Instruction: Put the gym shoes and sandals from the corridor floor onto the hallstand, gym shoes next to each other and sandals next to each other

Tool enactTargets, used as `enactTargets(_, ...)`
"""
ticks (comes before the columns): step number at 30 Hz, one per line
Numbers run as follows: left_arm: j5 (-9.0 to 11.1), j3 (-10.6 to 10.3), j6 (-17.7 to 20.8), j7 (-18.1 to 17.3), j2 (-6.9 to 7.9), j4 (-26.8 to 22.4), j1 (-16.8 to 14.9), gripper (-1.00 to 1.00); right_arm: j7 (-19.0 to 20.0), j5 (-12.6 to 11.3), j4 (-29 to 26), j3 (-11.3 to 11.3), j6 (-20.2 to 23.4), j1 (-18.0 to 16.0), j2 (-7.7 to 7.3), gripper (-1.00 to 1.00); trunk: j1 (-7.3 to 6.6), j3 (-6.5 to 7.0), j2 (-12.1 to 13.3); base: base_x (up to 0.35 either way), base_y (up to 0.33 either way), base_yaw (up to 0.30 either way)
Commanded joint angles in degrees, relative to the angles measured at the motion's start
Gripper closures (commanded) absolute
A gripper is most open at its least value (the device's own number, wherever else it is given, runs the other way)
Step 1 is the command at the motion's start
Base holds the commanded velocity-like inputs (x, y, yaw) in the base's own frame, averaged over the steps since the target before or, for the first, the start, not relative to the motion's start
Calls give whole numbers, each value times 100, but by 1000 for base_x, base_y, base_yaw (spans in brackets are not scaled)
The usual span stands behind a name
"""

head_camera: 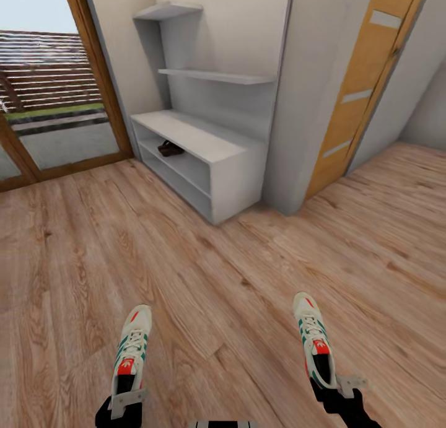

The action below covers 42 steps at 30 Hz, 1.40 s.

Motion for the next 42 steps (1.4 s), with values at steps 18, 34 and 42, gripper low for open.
enactTargets(18,-51,21,-17,12,-15,6,-5,100,35,34,4,-50,-20,-3,1,100,2,-4,-1,280,218,282)
enactTargets(34,-56,21,-17,12,-15,6,-5,100,35,34,3,-50,-20,-3,1,100,2,-4,-1,280,218,274)
enactTargets(42,-57,21,-22,12,-21,6,-5,100,69,71,-1,-47,-19,-3,-4,100,2,-4,-1,280,219,48)
